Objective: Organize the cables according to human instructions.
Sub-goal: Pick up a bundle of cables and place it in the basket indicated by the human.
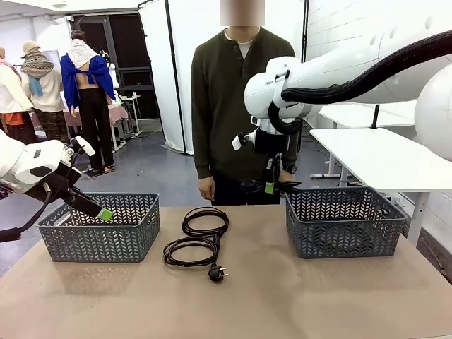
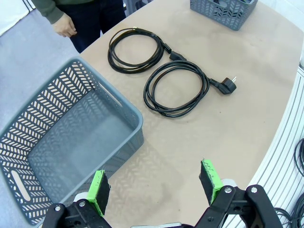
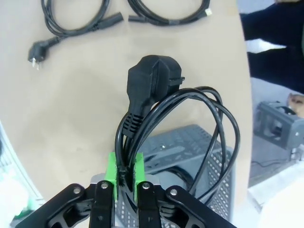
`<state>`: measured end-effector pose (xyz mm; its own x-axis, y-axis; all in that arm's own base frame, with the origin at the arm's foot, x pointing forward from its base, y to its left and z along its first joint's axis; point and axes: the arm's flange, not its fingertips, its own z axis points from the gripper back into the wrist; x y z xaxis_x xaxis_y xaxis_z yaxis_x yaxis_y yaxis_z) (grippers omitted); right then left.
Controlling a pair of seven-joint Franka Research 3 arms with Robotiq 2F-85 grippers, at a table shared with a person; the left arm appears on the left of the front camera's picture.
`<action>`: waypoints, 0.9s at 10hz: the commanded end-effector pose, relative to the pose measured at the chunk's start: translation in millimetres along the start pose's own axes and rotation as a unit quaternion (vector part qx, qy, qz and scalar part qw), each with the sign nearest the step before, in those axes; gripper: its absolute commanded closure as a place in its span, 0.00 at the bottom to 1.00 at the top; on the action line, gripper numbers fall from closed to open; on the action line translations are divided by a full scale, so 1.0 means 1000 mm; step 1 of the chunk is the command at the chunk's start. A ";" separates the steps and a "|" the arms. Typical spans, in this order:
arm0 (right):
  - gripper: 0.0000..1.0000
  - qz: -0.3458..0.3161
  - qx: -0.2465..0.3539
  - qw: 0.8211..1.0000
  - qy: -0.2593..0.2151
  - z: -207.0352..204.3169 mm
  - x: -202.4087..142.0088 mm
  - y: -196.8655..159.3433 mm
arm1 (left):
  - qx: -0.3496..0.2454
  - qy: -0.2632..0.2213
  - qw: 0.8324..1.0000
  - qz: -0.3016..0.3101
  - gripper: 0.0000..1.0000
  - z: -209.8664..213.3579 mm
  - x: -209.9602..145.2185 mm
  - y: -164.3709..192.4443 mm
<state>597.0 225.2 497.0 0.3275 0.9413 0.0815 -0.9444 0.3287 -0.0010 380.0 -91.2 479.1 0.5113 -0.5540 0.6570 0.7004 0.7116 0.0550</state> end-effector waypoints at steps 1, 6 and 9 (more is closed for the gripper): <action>1.00 0.040 -0.025 0.999 0.011 0.011 -0.033 0.009 | -0.003 -0.002 1.000 0.009 0.00 -0.001 -0.001 0.002; 1.00 0.067 -0.017 0.998 0.009 0.021 -0.102 0.012 | -0.003 -0.002 1.000 0.009 0.00 -0.001 -0.001 0.002; 1.00 0.078 -0.005 0.997 0.003 0.024 -0.141 0.003 | -0.003 -0.002 1.000 0.009 0.00 -0.001 -0.001 0.002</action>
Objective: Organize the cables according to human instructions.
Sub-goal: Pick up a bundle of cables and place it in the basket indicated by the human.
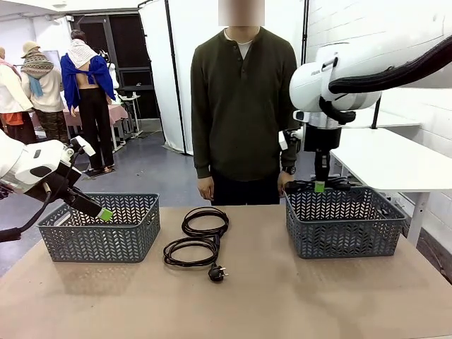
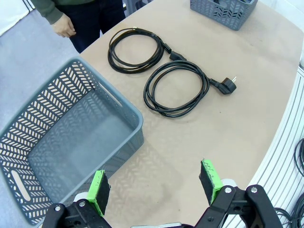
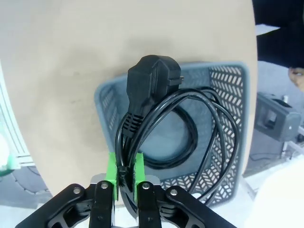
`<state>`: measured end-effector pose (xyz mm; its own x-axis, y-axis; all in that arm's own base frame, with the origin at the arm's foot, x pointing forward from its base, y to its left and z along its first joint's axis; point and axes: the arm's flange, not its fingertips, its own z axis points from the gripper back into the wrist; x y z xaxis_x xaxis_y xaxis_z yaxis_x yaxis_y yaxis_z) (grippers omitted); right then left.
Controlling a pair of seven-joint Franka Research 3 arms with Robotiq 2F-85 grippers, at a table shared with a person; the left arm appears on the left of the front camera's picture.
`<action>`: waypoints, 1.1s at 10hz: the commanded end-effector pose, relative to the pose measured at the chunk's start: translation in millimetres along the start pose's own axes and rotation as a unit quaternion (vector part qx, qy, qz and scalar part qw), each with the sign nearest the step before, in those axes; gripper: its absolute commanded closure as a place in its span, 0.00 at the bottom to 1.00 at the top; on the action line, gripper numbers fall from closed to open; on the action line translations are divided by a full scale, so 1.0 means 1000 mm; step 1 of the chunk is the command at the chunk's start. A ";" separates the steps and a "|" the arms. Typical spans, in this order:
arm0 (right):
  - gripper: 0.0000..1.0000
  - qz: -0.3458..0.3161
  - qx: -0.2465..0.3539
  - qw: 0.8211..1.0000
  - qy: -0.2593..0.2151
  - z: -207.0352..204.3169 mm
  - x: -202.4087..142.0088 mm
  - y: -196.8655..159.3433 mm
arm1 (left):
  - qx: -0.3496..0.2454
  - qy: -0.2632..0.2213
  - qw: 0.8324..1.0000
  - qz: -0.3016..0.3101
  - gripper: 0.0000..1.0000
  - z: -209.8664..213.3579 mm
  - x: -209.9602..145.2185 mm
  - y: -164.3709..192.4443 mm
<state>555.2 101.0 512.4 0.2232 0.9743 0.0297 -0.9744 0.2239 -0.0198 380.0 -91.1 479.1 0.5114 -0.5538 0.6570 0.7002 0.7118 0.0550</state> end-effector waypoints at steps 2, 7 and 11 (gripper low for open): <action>1.00 0.028 0.007 0.999 -0.021 -0.003 -0.033 -0.006 | -0.003 -0.002 1.000 0.009 0.00 -0.001 -0.001 0.002; 1.00 0.051 0.002 0.999 -0.014 -0.019 -0.045 -0.028 | -0.003 -0.002 1.000 0.009 0.00 -0.001 -0.001 0.002; 1.00 0.033 -0.006 0.999 0.004 -0.029 -0.040 -0.041 | -0.003 -0.002 1.000 0.009 0.00 -0.001 -0.001 0.002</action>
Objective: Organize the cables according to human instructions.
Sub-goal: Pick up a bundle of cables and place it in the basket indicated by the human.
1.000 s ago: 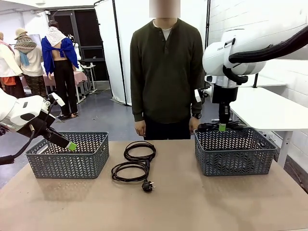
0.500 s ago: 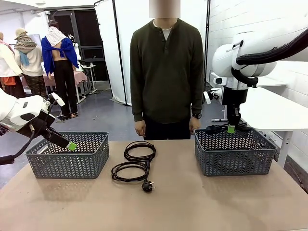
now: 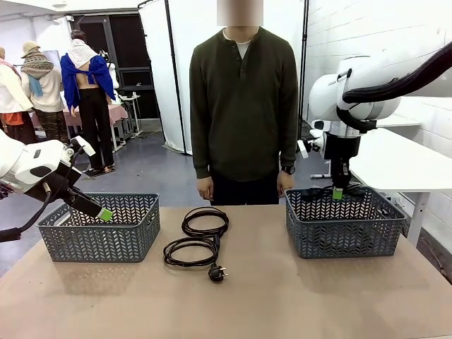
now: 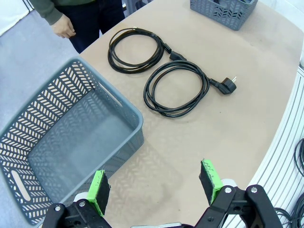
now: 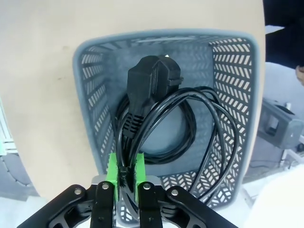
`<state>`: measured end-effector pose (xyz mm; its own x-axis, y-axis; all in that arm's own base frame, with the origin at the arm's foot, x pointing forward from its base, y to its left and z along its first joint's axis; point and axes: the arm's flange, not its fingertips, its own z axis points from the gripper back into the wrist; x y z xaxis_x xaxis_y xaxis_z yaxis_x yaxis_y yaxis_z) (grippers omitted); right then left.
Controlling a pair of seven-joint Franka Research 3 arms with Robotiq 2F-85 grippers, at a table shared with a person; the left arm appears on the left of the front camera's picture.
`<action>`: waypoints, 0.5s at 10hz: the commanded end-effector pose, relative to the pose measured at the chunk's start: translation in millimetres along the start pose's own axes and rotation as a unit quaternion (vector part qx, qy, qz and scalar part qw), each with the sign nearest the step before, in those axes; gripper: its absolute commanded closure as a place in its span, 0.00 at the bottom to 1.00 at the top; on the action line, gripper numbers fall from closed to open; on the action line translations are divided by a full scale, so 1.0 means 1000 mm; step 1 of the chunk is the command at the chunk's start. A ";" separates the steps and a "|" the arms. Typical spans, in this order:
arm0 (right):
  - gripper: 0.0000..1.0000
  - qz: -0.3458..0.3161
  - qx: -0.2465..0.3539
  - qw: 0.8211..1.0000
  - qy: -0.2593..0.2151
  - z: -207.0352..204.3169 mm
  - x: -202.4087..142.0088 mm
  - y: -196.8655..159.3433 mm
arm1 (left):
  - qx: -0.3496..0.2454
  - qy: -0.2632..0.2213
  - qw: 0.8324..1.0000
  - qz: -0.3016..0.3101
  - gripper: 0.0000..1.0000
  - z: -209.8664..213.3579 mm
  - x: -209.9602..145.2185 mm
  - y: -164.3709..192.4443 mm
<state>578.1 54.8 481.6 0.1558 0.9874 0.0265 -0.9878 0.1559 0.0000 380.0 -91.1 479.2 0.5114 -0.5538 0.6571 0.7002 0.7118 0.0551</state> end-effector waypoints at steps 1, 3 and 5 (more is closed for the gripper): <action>1.00 0.003 -0.013 1.000 0.005 -0.001 0.000 -0.010 | -0.004 -0.002 1.000 0.009 0.00 -0.001 -0.001 0.002; 1.00 -0.001 -0.014 1.000 0.006 -0.005 0.000 -0.016 | -0.004 -0.002 1.000 0.009 0.00 -0.001 -0.001 0.002; 0.77 -0.004 -0.003 1.000 0.007 -0.008 0.000 -0.020 | -0.004 -0.002 1.000 0.009 0.00 -0.001 -0.001 0.002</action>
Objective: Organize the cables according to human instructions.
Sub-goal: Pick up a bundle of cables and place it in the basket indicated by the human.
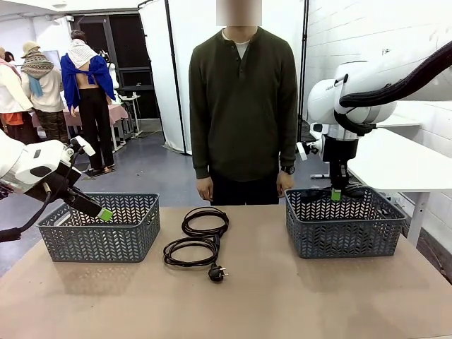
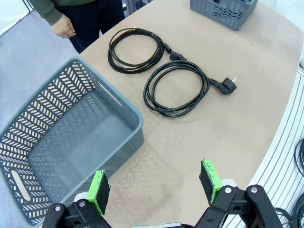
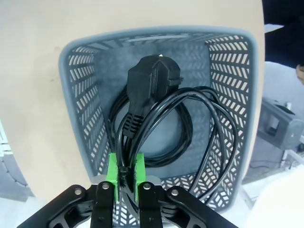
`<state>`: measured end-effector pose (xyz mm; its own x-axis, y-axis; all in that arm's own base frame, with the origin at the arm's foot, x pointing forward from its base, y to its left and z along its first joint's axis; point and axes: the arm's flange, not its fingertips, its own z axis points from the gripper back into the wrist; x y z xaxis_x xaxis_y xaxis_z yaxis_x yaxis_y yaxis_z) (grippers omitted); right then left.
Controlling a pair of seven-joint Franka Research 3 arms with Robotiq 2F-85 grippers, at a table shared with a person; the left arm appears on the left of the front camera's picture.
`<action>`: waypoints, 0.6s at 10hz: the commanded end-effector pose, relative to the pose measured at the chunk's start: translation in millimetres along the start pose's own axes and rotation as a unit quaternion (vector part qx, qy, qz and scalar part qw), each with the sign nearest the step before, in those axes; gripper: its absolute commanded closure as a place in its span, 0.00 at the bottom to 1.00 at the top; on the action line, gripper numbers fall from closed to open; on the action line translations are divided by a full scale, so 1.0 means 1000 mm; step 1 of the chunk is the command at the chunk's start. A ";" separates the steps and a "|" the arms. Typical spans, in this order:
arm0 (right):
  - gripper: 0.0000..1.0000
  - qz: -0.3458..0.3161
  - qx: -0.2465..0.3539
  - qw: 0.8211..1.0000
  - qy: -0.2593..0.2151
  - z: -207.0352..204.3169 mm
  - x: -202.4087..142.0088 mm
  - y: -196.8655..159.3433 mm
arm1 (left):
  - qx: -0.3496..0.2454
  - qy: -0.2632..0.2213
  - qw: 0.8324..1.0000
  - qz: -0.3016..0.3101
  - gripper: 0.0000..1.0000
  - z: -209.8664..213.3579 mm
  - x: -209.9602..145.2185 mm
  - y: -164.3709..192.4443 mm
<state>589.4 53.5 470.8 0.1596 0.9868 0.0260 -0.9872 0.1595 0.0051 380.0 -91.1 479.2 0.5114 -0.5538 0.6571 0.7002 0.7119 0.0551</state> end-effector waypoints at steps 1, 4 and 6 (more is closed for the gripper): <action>0.57 -0.003 -0.004 1.000 0.011 0.002 0.000 -0.010 | -0.004 -0.002 1.000 0.009 0.00 -0.001 -0.001 0.002; 0.00 -0.020 0.015 1.000 0.004 0.004 -0.001 -0.017 | -0.004 -0.002 1.000 0.009 0.00 -0.001 -0.001 0.002; 0.00 -0.018 0.020 1.000 0.007 0.013 -0.001 -0.018 | -0.004 -0.002 1.000 0.009 0.00 -0.001 -0.001 0.002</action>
<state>601.7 47.4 478.5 0.1767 0.9840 0.0222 -0.9840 0.1761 0.0266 380.0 -91.1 479.2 0.5114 -0.5538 0.6571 0.7002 0.7118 0.0551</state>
